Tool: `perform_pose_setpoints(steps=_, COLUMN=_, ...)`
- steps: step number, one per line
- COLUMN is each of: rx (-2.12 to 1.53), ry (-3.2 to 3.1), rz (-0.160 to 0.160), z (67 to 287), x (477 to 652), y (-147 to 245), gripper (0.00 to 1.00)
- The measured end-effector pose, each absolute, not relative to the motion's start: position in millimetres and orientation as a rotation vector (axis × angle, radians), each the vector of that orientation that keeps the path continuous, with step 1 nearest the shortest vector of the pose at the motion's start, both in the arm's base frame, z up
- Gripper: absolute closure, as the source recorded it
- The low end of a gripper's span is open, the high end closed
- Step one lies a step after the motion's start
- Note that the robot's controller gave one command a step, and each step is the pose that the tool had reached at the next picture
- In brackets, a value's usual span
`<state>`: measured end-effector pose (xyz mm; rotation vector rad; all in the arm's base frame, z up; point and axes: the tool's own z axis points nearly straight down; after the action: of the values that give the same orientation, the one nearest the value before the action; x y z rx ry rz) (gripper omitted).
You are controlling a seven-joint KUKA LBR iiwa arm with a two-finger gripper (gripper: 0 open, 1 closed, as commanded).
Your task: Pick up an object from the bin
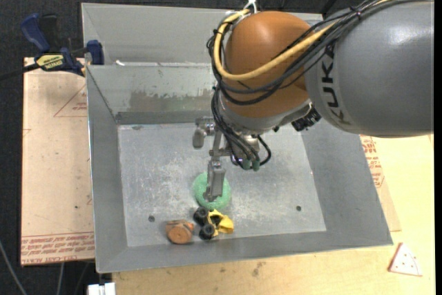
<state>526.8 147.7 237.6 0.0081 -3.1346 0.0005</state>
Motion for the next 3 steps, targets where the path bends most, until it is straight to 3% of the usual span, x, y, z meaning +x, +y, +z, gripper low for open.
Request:
perform_pose_setpoints(steps=1, rx=0.002, ry=-3.142, rz=-0.002, z=242.2, x=528.1, y=146.8, gripper=0.00)
perform_pose_setpoints(steps=3, rx=0.064, ry=-3.146, rz=-0.003, z=132.8, x=523.4, y=96.1, gripper=0.00)
